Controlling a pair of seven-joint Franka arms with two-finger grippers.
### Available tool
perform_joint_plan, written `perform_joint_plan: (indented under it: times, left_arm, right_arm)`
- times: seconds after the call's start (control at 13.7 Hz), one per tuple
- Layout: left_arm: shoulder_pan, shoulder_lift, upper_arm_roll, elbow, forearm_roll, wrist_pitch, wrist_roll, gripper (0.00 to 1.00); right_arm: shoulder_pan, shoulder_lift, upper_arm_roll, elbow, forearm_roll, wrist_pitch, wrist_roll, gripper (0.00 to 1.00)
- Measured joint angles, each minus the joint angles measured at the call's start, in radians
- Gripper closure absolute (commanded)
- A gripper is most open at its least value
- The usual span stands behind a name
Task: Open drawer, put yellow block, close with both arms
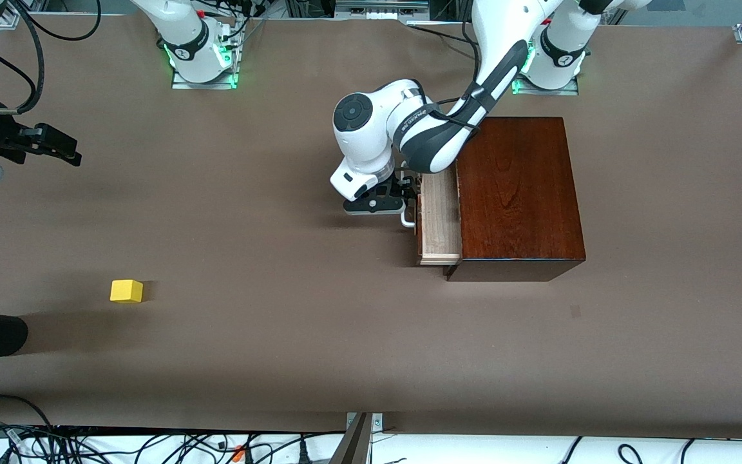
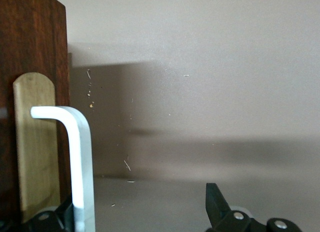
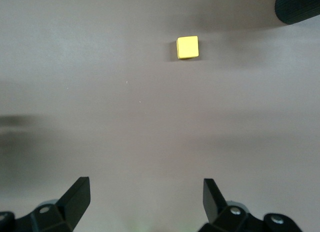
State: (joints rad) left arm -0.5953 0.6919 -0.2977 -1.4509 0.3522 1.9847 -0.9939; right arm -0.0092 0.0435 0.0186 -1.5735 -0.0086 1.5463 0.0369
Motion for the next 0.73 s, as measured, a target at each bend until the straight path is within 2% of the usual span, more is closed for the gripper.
perform_joint_plan:
  times: [0.37, 0.73]
  left_arm:
    - [-0.016, 0.008, -0.019, 0.087, -0.06, -0.132, -0.002, 0.0]
    - [-0.038, 0.005, -0.025, 0.138, -0.062, -0.235, -0.002, 0.0]
  right_arm:
    - [0.0, -0.002, 0.021, -0.012, -0.001, 0.004, 0.001, 0.0]
    - [-0.017, 0.045, 0.001, 0.015, -0.02, 0.083, -0.017, 0.0]
